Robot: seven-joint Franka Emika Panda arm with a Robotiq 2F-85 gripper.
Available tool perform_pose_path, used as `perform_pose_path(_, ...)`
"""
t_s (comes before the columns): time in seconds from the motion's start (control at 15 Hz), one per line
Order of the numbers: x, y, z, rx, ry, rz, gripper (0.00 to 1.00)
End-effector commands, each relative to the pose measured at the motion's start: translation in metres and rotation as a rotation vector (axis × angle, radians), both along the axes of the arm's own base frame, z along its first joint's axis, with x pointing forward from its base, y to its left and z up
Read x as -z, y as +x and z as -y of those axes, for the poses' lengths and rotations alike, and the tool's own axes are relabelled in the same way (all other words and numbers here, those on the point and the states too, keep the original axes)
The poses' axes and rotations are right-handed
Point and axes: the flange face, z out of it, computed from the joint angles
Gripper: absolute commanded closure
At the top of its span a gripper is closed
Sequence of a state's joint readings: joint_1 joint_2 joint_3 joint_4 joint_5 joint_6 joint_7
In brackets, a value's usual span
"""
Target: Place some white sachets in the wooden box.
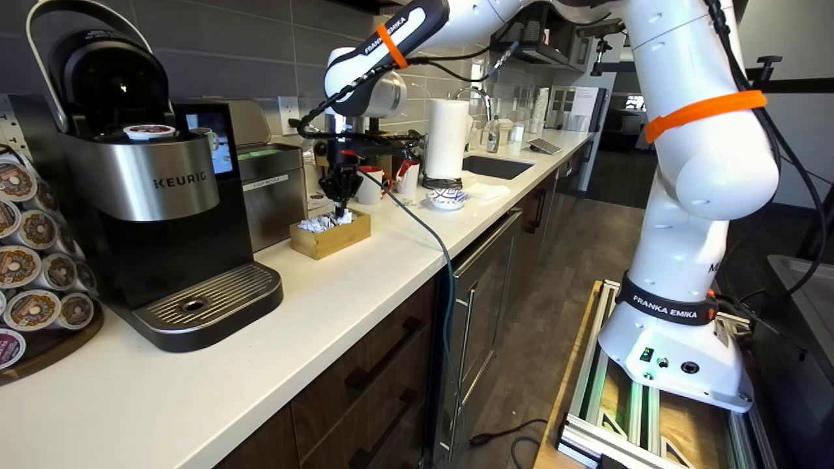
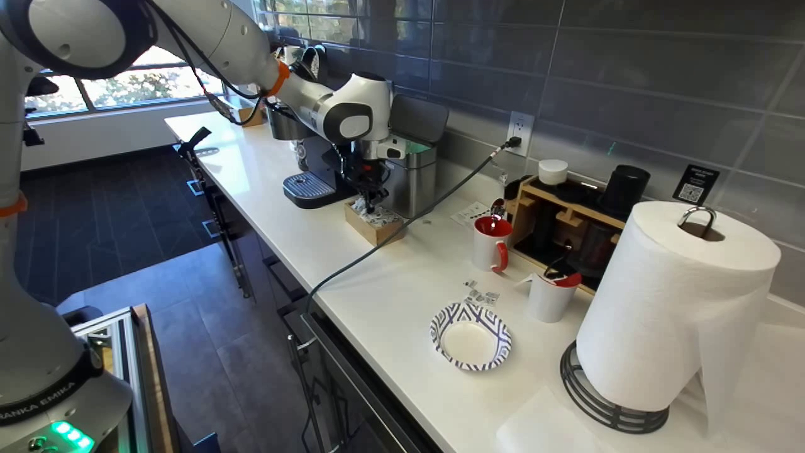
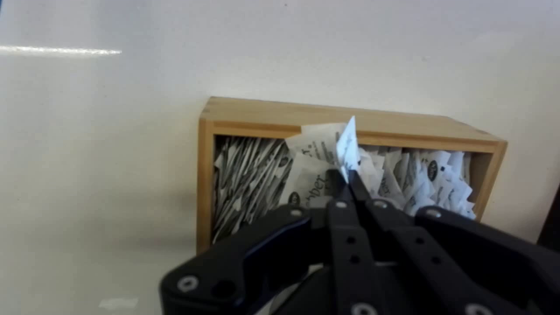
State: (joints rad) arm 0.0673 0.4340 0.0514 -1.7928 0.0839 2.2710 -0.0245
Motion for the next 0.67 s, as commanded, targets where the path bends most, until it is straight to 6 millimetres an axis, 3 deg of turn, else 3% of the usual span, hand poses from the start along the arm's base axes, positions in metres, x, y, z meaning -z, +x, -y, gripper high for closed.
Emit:
perform_pose_path(0.0,0.014,0.008,-0.013,0.027,-0.061,0.017,0.99)
perform_pose_path(0.6,0.0,0.015,0.003,0.155,-0.104,0.078,0.99)
